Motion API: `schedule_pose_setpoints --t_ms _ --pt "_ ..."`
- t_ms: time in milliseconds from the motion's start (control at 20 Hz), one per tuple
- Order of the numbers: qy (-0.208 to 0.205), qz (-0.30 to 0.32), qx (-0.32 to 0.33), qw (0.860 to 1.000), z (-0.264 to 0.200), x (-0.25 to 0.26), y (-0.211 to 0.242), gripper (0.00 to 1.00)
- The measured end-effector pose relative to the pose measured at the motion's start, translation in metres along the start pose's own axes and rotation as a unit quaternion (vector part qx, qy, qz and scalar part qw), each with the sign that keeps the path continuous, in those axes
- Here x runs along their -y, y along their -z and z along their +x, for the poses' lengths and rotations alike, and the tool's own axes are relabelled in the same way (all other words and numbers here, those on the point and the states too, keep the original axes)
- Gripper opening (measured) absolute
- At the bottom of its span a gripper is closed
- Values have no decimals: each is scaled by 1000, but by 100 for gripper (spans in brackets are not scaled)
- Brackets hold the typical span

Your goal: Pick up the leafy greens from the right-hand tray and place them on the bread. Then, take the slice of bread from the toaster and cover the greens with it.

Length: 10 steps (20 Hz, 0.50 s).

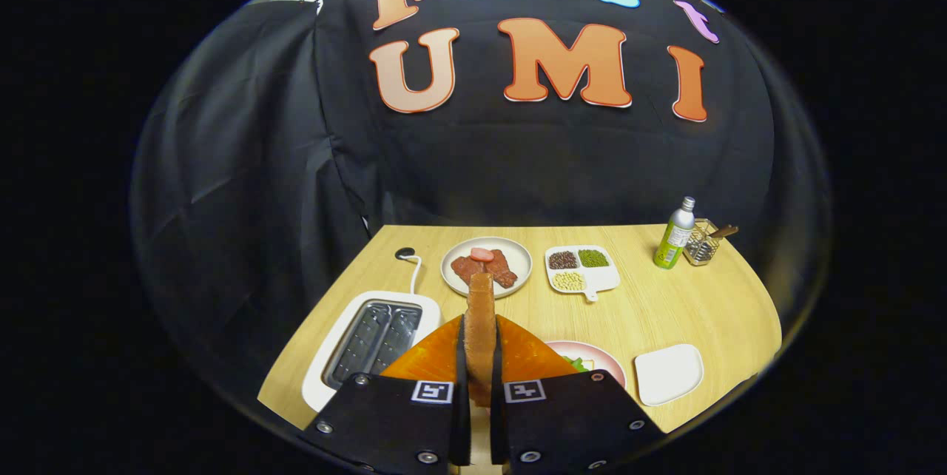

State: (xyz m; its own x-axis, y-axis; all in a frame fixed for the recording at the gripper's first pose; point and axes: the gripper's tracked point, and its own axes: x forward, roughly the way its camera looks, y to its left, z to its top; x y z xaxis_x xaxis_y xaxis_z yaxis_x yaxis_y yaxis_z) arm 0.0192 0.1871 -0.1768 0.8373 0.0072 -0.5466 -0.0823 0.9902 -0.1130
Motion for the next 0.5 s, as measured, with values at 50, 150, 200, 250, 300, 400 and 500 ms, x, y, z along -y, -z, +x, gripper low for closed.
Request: schedule_pose_setpoints --t_ms 50,150,200,250,300,400,500 --pt "-2 2 -8 1000 3 3 7 11" --pt "-5 7 -21 1000 8 8 20 11" --pt "-6 7 -26 1000 10 13 26 11" --pt "-9 9 -33 999 11 15 33 11" --pt "-13 12 -40 999 12 17 38 11" --pt "-16 17 -48 999 15 21 47 11" --pt "-19 19 -58 998 20 27 58 11"
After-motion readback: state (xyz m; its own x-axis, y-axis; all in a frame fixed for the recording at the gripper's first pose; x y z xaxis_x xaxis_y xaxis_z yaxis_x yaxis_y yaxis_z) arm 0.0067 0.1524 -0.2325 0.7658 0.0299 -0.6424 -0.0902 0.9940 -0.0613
